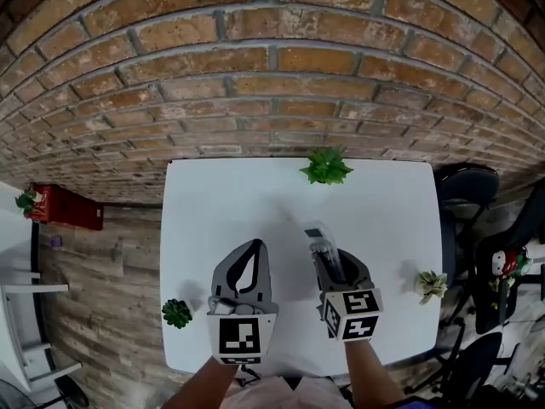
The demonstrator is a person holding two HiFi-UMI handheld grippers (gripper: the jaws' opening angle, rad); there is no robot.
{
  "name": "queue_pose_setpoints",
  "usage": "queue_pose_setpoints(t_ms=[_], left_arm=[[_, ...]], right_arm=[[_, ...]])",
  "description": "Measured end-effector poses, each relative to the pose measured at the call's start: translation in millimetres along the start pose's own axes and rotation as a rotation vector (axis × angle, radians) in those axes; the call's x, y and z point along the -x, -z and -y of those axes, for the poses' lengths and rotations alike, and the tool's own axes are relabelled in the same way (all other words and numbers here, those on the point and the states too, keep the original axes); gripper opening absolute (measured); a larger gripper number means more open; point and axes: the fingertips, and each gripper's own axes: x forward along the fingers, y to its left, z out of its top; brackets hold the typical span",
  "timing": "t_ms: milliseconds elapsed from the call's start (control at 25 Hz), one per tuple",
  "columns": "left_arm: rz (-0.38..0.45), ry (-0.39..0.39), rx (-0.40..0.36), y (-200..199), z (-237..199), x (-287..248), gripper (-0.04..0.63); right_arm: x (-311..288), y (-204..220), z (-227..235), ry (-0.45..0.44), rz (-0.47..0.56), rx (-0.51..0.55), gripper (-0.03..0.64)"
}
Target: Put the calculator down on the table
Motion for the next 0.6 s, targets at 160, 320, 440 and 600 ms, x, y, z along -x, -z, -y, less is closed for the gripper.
queue_pose_setpoints(t_ms=[160,320,440,600], left_arm=[[-0.004,-0.002,0.006,4.6,-2.7,-4.4,0.012],[-0.009,0.002,0.007,9.1,-3.3,-8.8,0.012],[-0.022,0.002,0.018,13.4,-2.4,-11.8,0.012],[-0.025,0.002,0.027,14.0,-0.3,-14.9,0.012]], right_arm=[[-6.4,9.3,0.7,0.004,-0.017,-0.019,0.135],[-9.9,14.2,3.4,0.008,-0.018,-0.046,0.135],[-11.5,13.8,5.2,0.005,-0.013,-0.056,0.137],[-12.3,14.1,7.1,0.002,-0.020,-0.055,0.140]])
